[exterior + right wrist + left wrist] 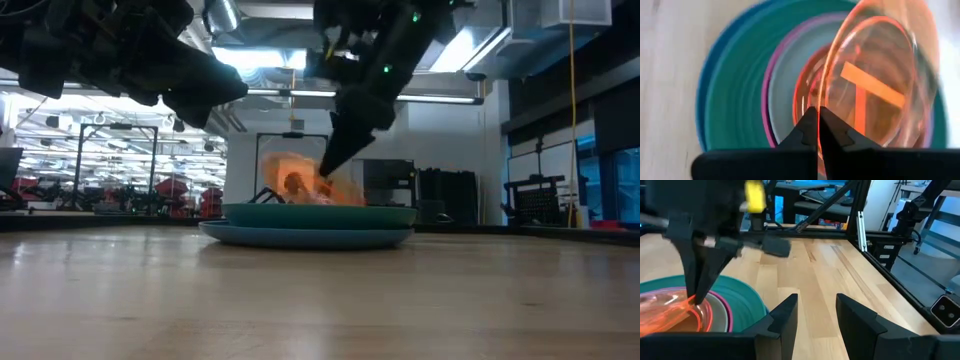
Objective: Stack plastic plates
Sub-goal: Stack the orange plate on top of the light pink plate, then return to Home Position
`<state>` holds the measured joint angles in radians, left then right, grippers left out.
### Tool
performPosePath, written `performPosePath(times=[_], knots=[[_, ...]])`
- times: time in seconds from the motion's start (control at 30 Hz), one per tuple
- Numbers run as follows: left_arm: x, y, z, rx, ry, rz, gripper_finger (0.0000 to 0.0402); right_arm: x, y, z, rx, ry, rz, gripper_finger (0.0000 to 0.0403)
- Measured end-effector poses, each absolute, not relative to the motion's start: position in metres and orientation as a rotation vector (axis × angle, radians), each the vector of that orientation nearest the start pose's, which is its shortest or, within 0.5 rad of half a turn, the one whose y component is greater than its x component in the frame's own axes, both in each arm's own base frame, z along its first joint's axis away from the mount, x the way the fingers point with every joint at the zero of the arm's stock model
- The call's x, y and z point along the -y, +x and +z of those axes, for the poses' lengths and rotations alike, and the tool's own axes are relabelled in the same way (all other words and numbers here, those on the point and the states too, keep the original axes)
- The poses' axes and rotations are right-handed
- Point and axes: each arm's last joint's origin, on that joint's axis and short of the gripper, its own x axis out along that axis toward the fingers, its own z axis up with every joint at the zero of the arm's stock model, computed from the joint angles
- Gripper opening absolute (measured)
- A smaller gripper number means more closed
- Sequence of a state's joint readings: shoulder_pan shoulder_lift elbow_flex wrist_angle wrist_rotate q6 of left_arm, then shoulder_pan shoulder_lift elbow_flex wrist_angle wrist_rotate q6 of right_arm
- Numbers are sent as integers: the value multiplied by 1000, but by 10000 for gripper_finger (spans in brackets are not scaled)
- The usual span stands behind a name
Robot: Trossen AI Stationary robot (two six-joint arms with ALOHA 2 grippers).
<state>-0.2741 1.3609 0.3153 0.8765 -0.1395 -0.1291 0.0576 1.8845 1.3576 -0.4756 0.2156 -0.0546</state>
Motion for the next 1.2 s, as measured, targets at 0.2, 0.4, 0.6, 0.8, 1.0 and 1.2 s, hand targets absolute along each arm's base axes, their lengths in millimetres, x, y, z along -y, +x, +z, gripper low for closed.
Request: performPosePath(times=[0.2, 0.4, 0.6, 0.8, 1.0, 1.2], knots=[[60, 227, 164, -169, -95, -123, 127, -10, 397, 192, -1026, -107, -119, 17], [60, 227, 164, -165, -96, -124, 127, -10, 397, 192, -1033, -102, -136, 101], [57, 223, 175, -137, -100, -123, 127, -17, 387, 207, -1047, -135, -95, 167], [40, 211, 194, -130, -90, -63, 127, -36, 367, 234, -1020, -182, -45, 181], [18, 187, 209, -165, -47, 28, 127, -43, 327, 233, -964, -160, -32, 181], [7, 168, 222, -144, -8, 51, 127, -34, 272, 218, -723, -38, -78, 181]])
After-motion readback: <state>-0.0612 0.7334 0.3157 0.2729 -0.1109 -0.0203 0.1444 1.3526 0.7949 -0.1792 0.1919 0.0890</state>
